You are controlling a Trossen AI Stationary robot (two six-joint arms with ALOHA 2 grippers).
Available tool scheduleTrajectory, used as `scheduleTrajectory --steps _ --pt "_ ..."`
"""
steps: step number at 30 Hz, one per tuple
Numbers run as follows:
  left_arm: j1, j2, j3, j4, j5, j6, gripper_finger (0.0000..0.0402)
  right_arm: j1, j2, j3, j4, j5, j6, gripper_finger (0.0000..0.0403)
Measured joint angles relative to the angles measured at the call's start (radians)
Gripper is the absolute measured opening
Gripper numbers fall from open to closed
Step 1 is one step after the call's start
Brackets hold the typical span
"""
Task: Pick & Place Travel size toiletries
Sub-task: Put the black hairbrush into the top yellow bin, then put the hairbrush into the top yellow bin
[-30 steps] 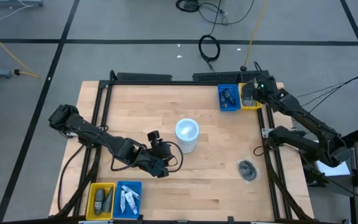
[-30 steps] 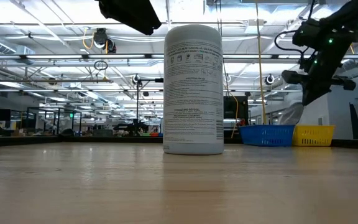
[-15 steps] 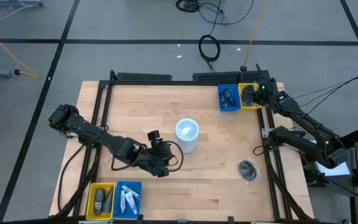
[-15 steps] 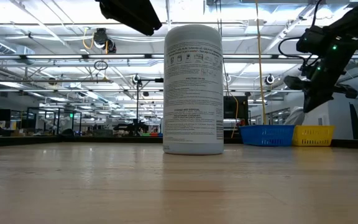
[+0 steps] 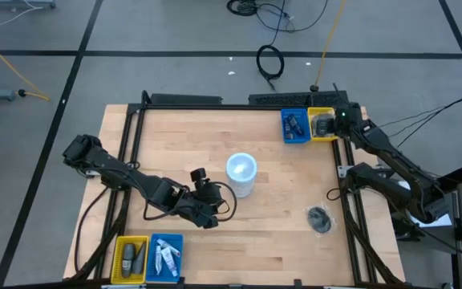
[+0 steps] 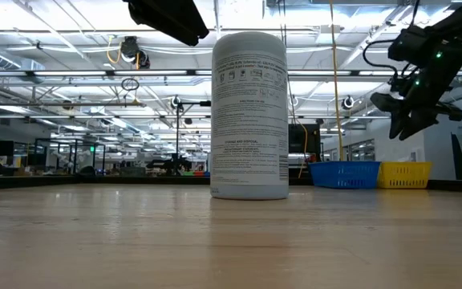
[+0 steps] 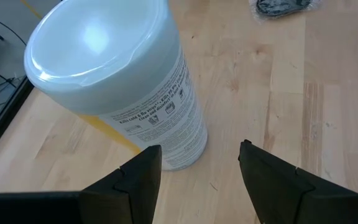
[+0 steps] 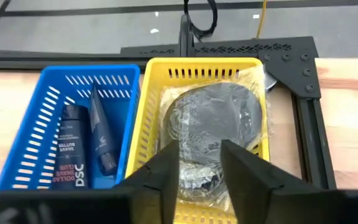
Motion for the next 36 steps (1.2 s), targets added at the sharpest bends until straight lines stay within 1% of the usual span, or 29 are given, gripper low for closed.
scheduleTrajectory --steps 4,7,10,14,19,22,27,28,33,36 --pt "0.000 0.000 0.000 0.000 0.000 0.000 0.0214 0.000 -0.039 0.000 -0.014 0.000 0.000 0.0139" --pt "0.000 0.000 0.000 0.000 0.000 0.000 0.0214 0.000 -0.059 0.000 -0.033 -0.001 0.000 0.0161" --pt "0.000 0.000 0.000 0.000 0.000 0.000 0.0214 0.000 -0.069 0.000 -0.055 -0.047 -0.001 0.0175" --pt "0.000 0.000 0.000 0.000 0.000 0.000 0.0214 0.000 -0.073 0.000 -0.060 -0.179 -0.004 0.0180" --pt "0.000 0.000 0.000 0.001 0.000 0.000 0.0214 0.024 -0.073 0.000 -0.081 -0.428 -0.065 0.0172" --pt "0.001 0.000 0.000 0.007 0.000 0.002 0.0214 0.073 -0.073 0.000 -0.114 -0.536 -0.069 0.0168" --pt "0.003 0.000 0.000 0.009 0.000 0.003 0.0214 0.196 -0.073 0.000 -0.131 -0.624 -0.044 0.0165" --pt "0.005 0.000 0.000 0.009 0.000 0.004 0.0214 0.229 -0.073 0.000 -0.129 -0.629 -0.031 0.0165" --pt "0.018 0.000 0.000 0.009 0.000 0.003 0.0214 0.410 -0.073 0.000 -0.043 -0.660 0.052 0.0165" --pt "0.024 0.000 0.000 0.009 0.000 0.002 0.0214 0.520 -0.073 0.000 0.037 -0.707 0.107 0.0165"
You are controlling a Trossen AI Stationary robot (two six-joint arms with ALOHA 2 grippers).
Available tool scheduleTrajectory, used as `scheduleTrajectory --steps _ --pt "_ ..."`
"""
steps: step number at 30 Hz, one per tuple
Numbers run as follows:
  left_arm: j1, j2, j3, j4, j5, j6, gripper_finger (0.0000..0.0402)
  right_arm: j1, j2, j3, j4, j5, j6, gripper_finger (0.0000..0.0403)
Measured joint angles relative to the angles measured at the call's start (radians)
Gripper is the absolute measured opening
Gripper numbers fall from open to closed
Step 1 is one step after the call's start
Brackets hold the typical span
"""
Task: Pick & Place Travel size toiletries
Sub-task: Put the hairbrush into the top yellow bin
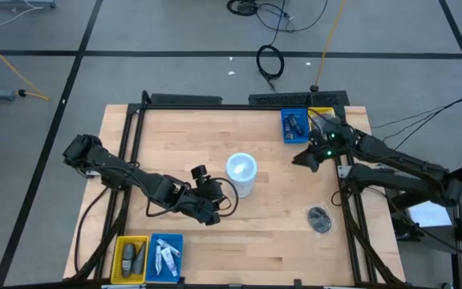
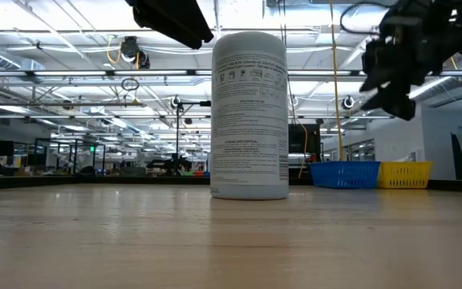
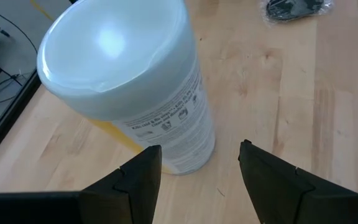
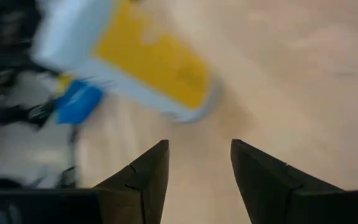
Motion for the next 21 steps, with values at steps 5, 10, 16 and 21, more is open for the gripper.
scheduleTrajectory --steps 5,10,16,21 --pt "0.002 0.000 0.000 0.000 0.000 0.000 0.0214 0.199 0.003 0.000 0.125 -0.022 0.111 0.0165" --pt "0.002 0.000 0.000 0.000 0.000 -0.002 0.0214 0.411 0.031 0.000 0.187 0.026 0.190 0.0164" --pt "0.002 0.000 0.000 0.000 0.000 -0.002 0.0214 0.617 0.096 0.000 0.270 0.136 0.294 0.0164" --pt "0.002 0.000 0.000 -0.001 0.000 -0.002 0.0214 0.760 0.196 0.009 0.373 0.193 0.342 0.0164"
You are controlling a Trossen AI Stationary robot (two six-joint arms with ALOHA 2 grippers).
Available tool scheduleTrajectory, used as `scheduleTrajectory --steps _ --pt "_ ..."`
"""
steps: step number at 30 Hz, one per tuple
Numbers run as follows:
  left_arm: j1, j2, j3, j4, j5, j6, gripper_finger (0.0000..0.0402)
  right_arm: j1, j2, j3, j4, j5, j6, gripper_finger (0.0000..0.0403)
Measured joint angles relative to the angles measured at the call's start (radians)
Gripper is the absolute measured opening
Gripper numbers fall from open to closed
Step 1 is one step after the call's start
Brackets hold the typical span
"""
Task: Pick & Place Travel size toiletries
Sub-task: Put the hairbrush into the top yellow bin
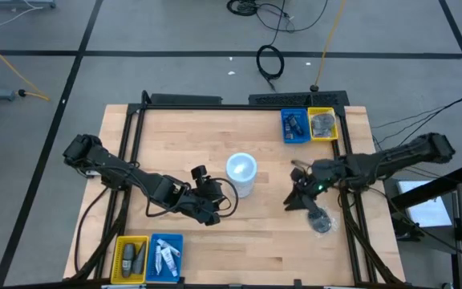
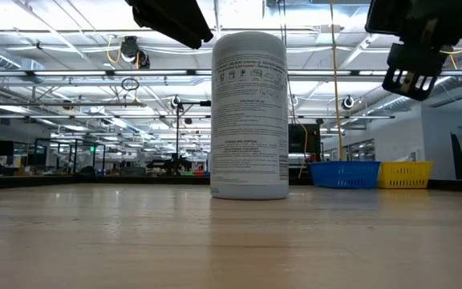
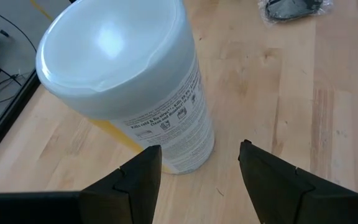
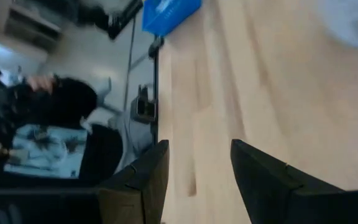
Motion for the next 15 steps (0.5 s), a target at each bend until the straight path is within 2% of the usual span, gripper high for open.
scheduleTrajectory --steps 6,12,15 --pt "0.000 0.000 0.000 0.000 0.000 0.000 0.0214 0.109 0.168 0.134 -0.080 0.029 -0.004 0.0164" --pt "0.000 0.000 0.000 -0.001 0.000 0.000 0.0214 0.164 0.314 0.333 -0.529 0.103 0.033 0.0164" --pt "0.000 0.000 0.000 -0.001 0.001 0.000 0.0214 0.180 0.375 0.398 -0.681 0.101 0.080 0.0164"
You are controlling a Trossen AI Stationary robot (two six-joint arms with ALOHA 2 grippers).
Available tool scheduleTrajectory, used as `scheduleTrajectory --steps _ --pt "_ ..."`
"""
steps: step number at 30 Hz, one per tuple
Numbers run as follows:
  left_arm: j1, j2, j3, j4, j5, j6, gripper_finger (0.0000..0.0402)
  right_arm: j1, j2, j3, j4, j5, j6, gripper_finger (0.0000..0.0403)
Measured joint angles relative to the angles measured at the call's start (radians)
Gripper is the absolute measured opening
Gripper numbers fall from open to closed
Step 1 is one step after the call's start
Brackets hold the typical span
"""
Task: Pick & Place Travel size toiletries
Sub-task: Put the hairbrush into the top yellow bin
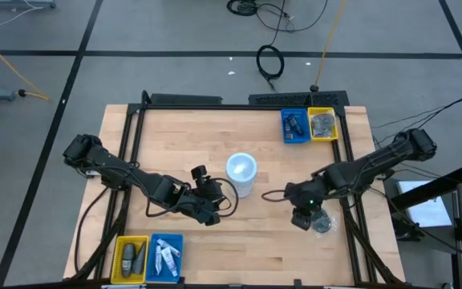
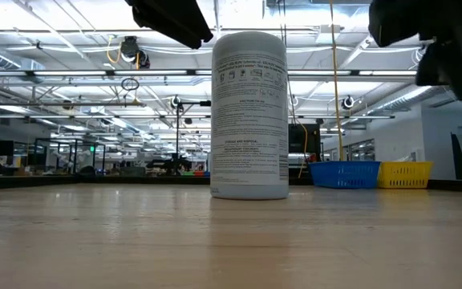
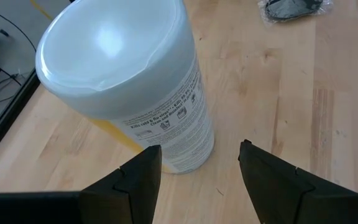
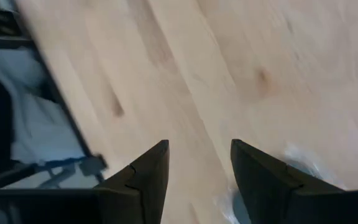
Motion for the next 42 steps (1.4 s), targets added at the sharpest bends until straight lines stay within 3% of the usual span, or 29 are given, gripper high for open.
scheduleTrajectory --steps 9,23,30,35,42 --pt "0.000 0.000 0.000 0.000 0.000 -0.004 0.0214 0.028 0.063 -0.033 -0.230 0.005 0.107 0.0164" --pt "0.000 0.000 0.000 0.000 0.002 0.000 0.0214 0.028 0.061 -0.168 -0.120 0.026 0.157 0.0164" --pt "0.000 0.000 0.000 0.000 0.003 -0.002 0.0214 0.026 0.061 -0.172 -0.200 0.130 0.150 0.0164" --pt "0.000 0.000 0.000 0.000 0.003 -0.005 0.0214 0.026 0.061 -0.172 -0.314 0.131 0.215 0.0164" --pt "0.000 0.000 0.000 0.000 0.003 -0.007 0.0214 0.025 0.061 -0.172 -0.336 0.139 0.218 0.0164"
